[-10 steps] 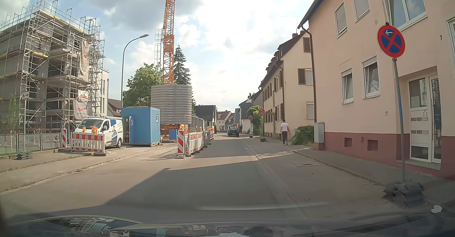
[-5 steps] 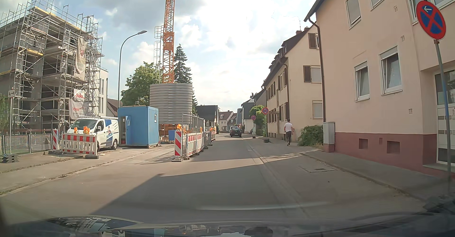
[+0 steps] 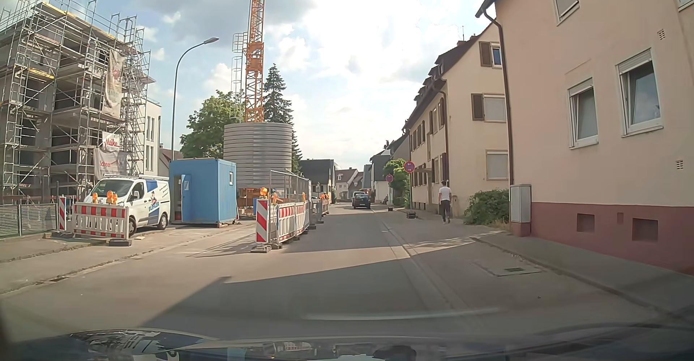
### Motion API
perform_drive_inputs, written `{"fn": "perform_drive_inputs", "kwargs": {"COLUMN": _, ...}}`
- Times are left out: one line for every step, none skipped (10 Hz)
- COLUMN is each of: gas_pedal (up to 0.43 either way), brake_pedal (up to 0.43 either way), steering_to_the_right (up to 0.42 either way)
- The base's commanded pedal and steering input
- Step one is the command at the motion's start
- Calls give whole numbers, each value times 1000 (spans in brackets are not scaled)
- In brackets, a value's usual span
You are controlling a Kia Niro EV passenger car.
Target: Follow the waypoints while adhering to traffic rules and regulations
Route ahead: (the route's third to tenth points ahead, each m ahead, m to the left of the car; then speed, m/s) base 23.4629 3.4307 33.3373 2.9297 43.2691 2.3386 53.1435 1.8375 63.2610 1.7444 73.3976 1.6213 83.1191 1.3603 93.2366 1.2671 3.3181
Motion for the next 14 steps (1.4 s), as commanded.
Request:
{"fn": "perform_drive_inputs", "kwargs": {"gas_pedal": 150, "brake_pedal": 0, "steering_to_the_right": 0}}
{"fn": "perform_drive_inputs", "kwargs": {"gas_pedal": 150, "brake_pedal": 0, "steering_to_the_right": 0}}
{"fn": "perform_drive_inputs", "kwargs": {"gas_pedal": 138, "brake_pedal": 0, "steering_to_the_right": 1}}
{"fn": "perform_drive_inputs", "kwargs": {"gas_pedal": 138, "brake_pedal": 0, "steering_to_the_right": 3}}
{"fn": "perform_drive_inputs", "kwargs": {"gas_pedal": 138, "brake_pedal": 0, "steering_to_the_right": 4}}
{"fn": "perform_drive_inputs", "kwargs": {"gas_pedal": 138, "brake_pedal": 0, "steering_to_the_right": 4}}
{"fn": "perform_drive_inputs", "kwargs": {"gas_pedal": 138, "brake_pedal": 0, "steering_to_the_right": 6}}
{"fn": "perform_drive_inputs", "kwargs": {"gas_pedal": 138, "brake_pedal": 0, "steering_to_the_right": 15}}
{"fn": "perform_drive_inputs", "kwargs": {"gas_pedal": 138, "brake_pedal": 0, "steering_to_the_right": 25}}
{"fn": "perform_drive_inputs", "kwargs": {"gas_pedal": 138, "brake_pedal": 0, "steering_to_the_right": 40}}
{"fn": "perform_drive_inputs", "kwargs": {"gas_pedal": 138, "brake_pedal": 0, "steering_to_the_right": 51}}
{"fn": "perform_drive_inputs", "kwargs": {"gas_pedal": 138, "brake_pedal": 0, "steering_to_the_right": 63}}
{"fn": "perform_drive_inputs", "kwargs": {"gas_pedal": 138, "brake_pedal": 0, "steering_to_the_right": 77}}
{"fn": "perform_drive_inputs", "kwargs": {"gas_pedal": 138, "brake_pedal": 0, "steering_to_the_right": 89}}
